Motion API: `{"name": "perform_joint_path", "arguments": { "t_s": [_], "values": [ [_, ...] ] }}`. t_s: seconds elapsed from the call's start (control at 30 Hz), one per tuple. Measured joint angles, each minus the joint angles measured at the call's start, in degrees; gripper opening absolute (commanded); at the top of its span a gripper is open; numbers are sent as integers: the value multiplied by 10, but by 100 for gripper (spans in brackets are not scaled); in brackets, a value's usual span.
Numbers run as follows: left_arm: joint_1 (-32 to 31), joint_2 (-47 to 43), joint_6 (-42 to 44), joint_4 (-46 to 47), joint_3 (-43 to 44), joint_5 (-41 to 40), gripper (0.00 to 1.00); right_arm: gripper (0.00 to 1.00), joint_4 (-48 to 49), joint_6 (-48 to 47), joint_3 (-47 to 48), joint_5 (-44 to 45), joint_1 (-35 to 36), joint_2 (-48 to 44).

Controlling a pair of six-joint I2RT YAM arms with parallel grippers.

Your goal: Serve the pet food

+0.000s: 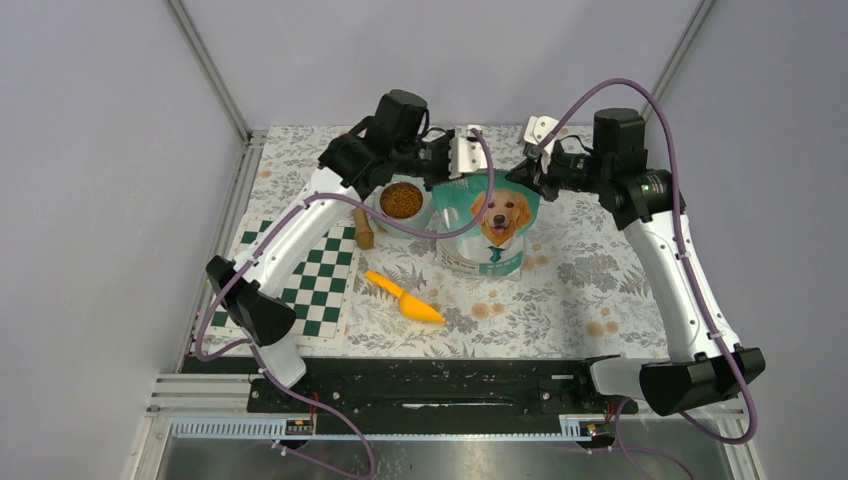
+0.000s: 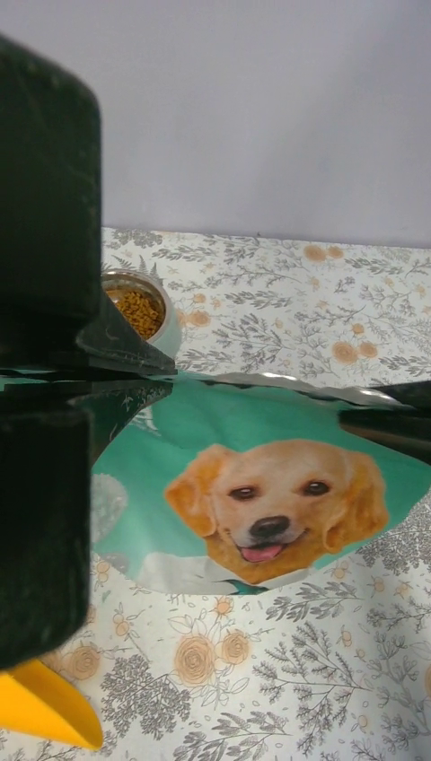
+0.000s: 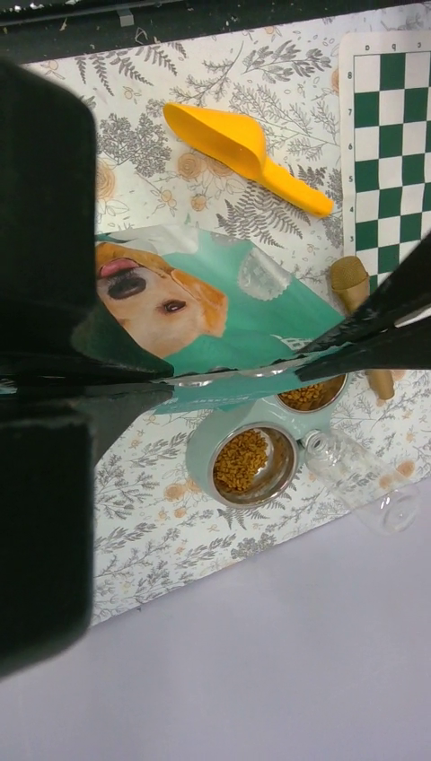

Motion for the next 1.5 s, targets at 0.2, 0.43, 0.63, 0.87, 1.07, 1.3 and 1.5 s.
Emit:
{"name": "perform_joint_path", "arguments": {
  "t_s": [0.2, 0.43, 0.63, 0.87, 1.07, 1.3, 1.5],
  "values": [
    [28, -30, 4, -9, -33, 18, 0, 0, -56, -26, 31, 1, 1, 8],
    [54, -40, 7, -24, -41, 33, 0, 0, -87, -48, 44, 14, 3, 12],
    [71, -49, 12, -36, -47, 44, 0, 0, -96, -44, 52, 14, 4, 13],
    [92, -69, 16, -45, -65, 45, 0, 26, -110, -29, 64, 10, 4, 19],
    [193, -82, 9, -104, -85, -49, 19, 56, -141, 5, 71, 40, -44, -18],
    [210, -134, -36, -67, -116, -75, 73, 71, -104, 57, 68, 35, -43, -55],
    [210, -221, -86, 30, -216, -63, 79, 76, -50, 106, 37, 18, -43, -71]
  ]
}}
